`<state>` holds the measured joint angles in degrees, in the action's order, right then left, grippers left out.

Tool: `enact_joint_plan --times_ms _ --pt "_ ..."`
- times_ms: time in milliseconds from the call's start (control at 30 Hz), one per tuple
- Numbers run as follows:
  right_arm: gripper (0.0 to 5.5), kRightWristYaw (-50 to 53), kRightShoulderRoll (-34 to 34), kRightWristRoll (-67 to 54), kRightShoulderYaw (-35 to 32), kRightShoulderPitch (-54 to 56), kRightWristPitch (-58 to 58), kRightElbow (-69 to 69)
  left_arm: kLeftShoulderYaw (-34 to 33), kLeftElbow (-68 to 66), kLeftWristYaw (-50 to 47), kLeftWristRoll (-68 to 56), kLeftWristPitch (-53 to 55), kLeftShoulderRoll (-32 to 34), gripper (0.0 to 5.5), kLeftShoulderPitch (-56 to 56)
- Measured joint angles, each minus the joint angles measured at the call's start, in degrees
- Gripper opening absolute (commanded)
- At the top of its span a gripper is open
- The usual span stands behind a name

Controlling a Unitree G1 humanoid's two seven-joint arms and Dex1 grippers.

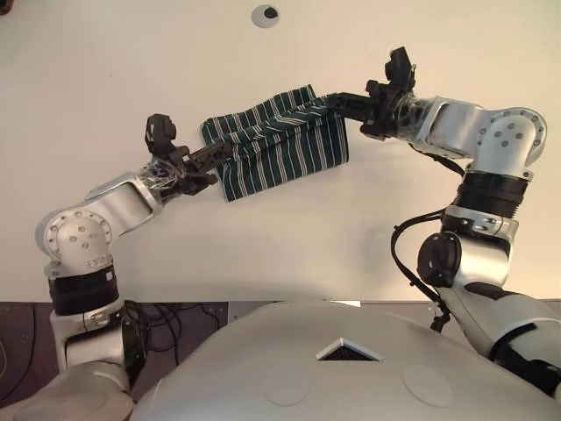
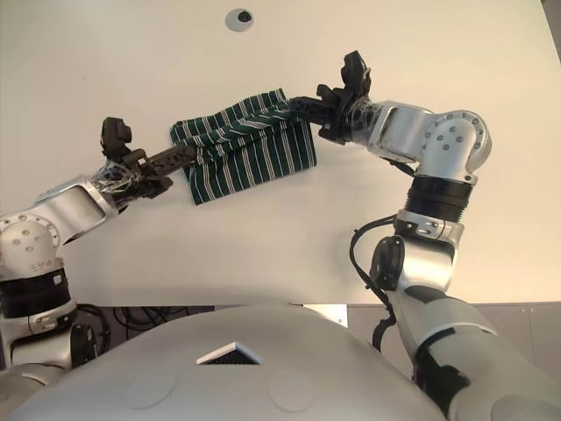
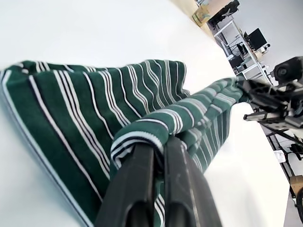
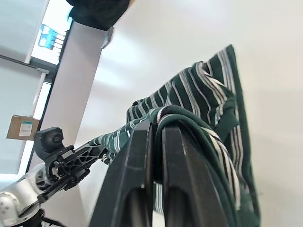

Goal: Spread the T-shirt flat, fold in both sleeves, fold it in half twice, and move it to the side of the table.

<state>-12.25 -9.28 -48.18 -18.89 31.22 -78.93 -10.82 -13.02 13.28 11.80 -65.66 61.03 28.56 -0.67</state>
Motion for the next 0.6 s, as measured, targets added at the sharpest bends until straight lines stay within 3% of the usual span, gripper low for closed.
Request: enact_joint_plan --times_ms 300,600 --pt "0.03 -2.77 2.01 6.01 4.39 5.87 7.61 -10.42 -4.68 -1.91 -3.46 0.86 0.69 -2.37 0.0 0.56" --pt "0.03 -3.81 4.25 10.0 6.48 7.31 12.1 -16.33 -4.59 -7.02 -4.86 4.54 1.12 -3.9 0.0 -3.82"
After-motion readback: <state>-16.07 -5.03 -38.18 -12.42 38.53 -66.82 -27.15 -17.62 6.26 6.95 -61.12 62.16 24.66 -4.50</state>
